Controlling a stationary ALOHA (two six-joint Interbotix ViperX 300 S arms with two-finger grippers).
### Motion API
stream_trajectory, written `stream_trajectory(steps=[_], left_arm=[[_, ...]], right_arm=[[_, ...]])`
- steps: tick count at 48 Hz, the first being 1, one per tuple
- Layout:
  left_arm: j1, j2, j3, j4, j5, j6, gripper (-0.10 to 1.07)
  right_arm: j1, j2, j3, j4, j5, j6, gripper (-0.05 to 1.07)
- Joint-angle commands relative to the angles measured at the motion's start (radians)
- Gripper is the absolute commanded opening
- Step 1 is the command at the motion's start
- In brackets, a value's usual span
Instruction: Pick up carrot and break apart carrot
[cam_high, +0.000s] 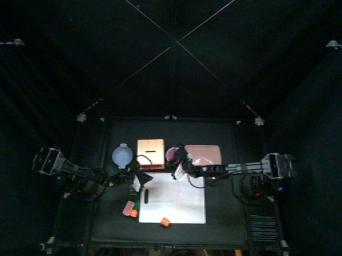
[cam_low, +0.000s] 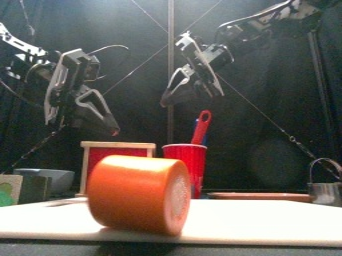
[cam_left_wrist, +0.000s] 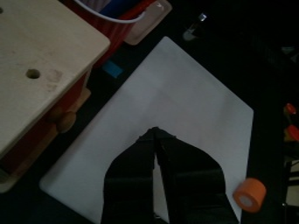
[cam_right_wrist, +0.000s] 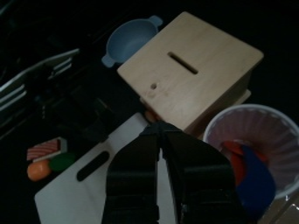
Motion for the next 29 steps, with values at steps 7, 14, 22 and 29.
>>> stream_trajectory(steps=[7, 14, 22, 29], left_arm=[[-0.002, -0.015, 0.015, -0.049, -0.025, 0.003, 0.39], [-0.002, -0.038, 0.029, 0.012, -0.043, -0.006, 0.39], [0.002, -0.067, 0.046, 0.017, -0.049, -0.006, 0.39], [0.006, -0.083, 0.052, 0.018, -0.048, -0.006, 0.39]], right_arm=[[-0.035, 0.074, -0.112, -0.014, -0.103, -0.003, 0.29], [-0.035, 0.103, -0.135, -0.037, -0.12, -0.003, 0.29], [-0.048, 0.103, -0.132, -0.04, -0.121, -0.002, 0.29], [-0.055, 0.103, -0.13, -0.04, -0.124, -0.003, 0.29]])
